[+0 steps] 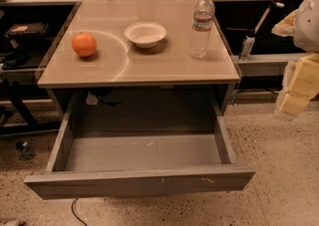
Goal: Close top drawer
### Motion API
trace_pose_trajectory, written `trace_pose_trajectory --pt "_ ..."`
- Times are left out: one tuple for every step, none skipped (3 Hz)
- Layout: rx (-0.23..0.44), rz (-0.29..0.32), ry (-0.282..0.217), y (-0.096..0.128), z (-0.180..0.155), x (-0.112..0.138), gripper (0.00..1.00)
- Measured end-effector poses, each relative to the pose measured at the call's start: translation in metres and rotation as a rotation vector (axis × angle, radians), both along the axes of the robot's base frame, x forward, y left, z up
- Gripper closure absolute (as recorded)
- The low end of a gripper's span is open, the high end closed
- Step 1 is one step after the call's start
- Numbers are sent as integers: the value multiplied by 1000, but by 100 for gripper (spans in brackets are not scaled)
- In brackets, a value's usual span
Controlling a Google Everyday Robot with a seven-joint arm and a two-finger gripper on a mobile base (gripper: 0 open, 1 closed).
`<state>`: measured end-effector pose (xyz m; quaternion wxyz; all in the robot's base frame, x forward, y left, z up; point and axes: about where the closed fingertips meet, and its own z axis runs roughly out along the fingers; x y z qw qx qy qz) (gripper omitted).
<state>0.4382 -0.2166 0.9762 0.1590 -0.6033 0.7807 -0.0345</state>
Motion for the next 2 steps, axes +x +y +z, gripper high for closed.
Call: trace_pose_trajectory --pt "0 0 0 0 0 0 0" --pt "0 0 0 0 0 0 19"
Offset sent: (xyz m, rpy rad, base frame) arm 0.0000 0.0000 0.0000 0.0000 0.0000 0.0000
